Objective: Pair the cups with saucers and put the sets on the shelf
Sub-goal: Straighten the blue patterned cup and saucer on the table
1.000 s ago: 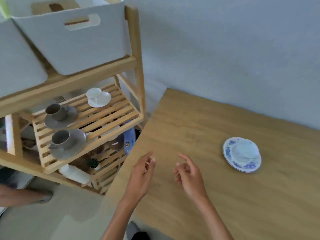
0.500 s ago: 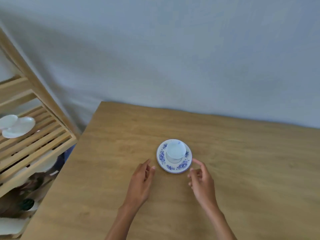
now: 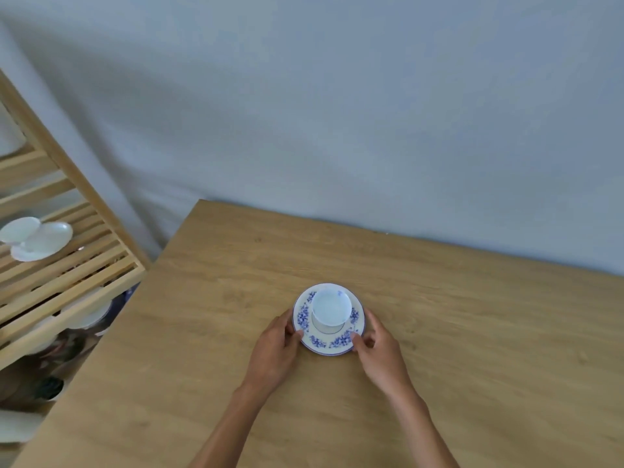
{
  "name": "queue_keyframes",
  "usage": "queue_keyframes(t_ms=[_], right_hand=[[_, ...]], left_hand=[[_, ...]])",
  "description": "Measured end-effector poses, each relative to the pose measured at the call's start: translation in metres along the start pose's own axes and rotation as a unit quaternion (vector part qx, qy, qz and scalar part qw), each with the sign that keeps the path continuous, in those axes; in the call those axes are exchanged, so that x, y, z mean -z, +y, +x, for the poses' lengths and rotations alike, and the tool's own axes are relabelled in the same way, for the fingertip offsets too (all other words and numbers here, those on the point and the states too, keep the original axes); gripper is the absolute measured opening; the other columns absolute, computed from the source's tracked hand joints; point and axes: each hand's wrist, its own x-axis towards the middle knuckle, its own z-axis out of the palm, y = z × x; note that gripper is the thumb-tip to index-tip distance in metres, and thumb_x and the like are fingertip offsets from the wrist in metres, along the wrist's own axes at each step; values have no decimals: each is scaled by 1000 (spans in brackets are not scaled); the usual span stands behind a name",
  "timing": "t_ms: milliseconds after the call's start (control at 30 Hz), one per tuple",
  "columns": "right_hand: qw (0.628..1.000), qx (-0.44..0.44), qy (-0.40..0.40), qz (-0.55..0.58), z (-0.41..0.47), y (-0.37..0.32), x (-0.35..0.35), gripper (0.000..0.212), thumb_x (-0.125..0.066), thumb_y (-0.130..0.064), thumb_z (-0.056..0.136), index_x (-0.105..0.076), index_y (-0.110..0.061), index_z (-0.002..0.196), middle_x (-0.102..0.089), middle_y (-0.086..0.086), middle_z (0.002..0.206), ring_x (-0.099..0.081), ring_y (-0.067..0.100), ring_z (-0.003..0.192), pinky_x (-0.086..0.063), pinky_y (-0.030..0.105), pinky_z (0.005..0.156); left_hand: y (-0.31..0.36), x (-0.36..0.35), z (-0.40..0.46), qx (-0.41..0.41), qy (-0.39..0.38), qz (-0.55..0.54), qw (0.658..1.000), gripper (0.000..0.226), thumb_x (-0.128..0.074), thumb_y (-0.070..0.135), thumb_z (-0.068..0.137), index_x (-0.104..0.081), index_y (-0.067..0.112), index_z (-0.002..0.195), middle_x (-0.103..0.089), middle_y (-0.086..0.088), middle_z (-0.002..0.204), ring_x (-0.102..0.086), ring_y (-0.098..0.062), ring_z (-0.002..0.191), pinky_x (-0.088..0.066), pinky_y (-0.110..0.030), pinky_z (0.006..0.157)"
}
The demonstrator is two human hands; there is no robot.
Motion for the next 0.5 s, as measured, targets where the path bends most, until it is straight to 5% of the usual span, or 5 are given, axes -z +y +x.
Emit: queue_keyframes(t_ms=[233,367,500], right_hand=[[1000,4,-6,27,-10,-5,-10,65,-67,-20,96,-38,-30,154,-74,-1,71,-68,3,69,-46,9,66],[998,-4,-30,47,-23,-14,-20,65,-66,-16,97,-38,-29,154,-72,-7,66,-56,0,47,-46,20,59],[996,-7,-62,62,-34,-30,-44,68,-67,-15,97,-36,-29,155,-68,-2,63,-48,7,49,-49,27,52]], left_hand=[[-4,6,-5,-8,5,7,1000,45,-57,8,93,-55,30,133,-51,11,82,-51,-4,73,-39,-12,69],[-13,20,-19,-10,-2,14,1000,43,-54,8,95,-56,28,133,-47,14,81,-51,2,73,-38,-9,68],[-31,48,-36,-1,13,3,1000,37,-53,11,97,-58,25,130,-45,13,81,-50,2,75,-37,-11,69]])
